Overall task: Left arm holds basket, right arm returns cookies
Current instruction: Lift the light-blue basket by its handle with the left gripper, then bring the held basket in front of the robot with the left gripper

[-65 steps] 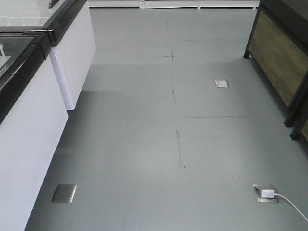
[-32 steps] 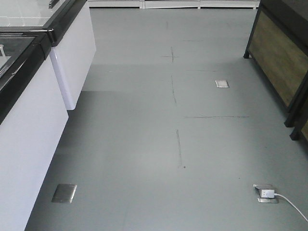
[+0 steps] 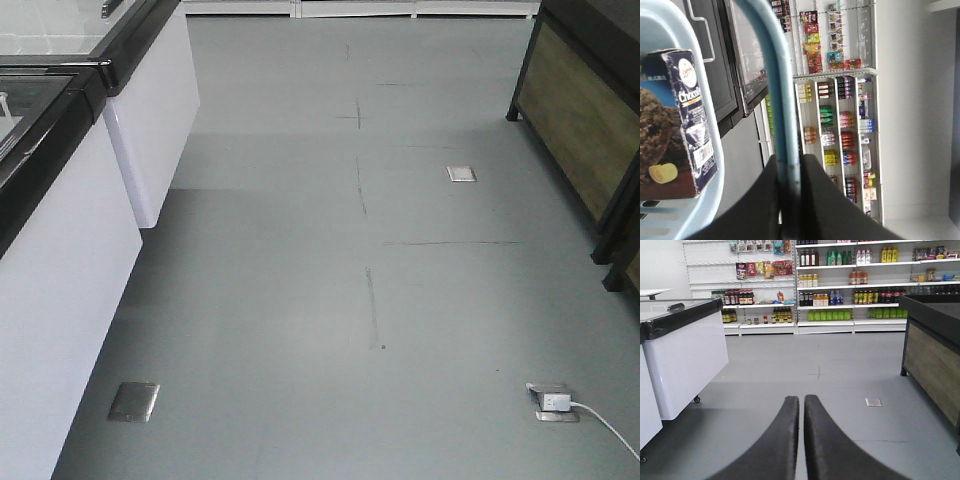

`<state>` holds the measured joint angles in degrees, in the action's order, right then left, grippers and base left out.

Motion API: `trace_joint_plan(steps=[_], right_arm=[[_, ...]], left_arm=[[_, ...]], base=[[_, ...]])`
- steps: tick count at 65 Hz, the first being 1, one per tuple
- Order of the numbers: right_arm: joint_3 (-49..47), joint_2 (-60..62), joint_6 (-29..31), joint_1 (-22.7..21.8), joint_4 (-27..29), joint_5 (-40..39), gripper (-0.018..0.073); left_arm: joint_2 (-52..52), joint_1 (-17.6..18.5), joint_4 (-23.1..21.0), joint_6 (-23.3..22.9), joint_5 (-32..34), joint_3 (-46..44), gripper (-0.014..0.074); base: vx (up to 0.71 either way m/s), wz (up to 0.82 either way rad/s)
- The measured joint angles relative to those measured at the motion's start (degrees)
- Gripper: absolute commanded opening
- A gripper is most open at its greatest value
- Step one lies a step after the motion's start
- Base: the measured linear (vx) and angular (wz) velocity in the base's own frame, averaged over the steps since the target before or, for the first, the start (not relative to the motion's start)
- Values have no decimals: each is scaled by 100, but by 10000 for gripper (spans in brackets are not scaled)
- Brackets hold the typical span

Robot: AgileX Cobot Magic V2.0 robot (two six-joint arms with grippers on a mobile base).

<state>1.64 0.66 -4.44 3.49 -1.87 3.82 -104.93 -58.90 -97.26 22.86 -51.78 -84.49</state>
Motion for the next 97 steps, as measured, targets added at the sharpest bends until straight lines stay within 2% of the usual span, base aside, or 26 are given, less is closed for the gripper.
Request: trace_joint_plan(steps=[15, 28, 34, 40, 47, 54, 68, 85, 97], right_arm=[[0, 0, 0, 0, 0, 0, -11], [0, 0, 0, 0, 0, 0, -11], [0, 0, 0, 0, 0, 0, -11], [0, 0, 0, 0, 0, 0, -11], [0, 0, 0, 0, 0, 0, -11], [0, 0, 0, 0, 0, 0, -11], [0, 0, 0, 0, 0, 0, -11], [0, 0, 0, 0, 0, 0, -11], [0, 0, 0, 0, 0, 0, -11]], left_arm=[[27, -35, 22, -6, -283, 0, -7], [328, -31, 291, 39, -299, -98, -6], [511, 28, 315, 34, -304, -256, -6], [738, 238, 328, 19, -312, -343, -6], [967, 693, 327, 19, -334, -379, -6], [1093, 1303, 321, 8, -598, -379, -6], [1364, 2760, 309, 55, -888, -53, -6], [1938, 4558, 314, 835, -603, 1214, -6], [2249, 5675, 304, 1324, -224, 2232, -6]], base=[[0, 0], [0, 0], [0, 0], [0, 0], [0, 0], [0, 0], [0, 0], [0, 0], [0, 0]])
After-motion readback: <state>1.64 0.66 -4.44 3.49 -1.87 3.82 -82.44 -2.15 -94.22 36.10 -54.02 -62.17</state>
